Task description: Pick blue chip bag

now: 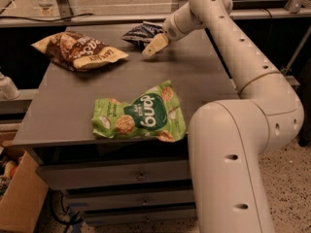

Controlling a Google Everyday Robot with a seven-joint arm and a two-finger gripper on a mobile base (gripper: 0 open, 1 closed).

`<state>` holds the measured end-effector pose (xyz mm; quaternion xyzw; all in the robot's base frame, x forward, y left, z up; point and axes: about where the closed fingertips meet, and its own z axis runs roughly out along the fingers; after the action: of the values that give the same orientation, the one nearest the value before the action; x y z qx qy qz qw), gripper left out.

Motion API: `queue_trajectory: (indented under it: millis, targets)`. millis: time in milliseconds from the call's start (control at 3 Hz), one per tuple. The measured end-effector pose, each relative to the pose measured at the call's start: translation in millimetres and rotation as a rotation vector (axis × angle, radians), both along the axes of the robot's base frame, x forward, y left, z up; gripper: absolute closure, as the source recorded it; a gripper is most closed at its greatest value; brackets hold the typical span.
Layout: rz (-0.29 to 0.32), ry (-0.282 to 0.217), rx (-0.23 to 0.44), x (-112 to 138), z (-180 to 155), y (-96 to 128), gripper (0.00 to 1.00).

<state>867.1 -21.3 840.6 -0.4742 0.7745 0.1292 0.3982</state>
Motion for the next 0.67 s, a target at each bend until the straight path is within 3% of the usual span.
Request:
queue_trajectory:
  millis: [667]
  targets:
    - [0.027,-0.007,0.061,-9.3,26.8,11.7,0.0]
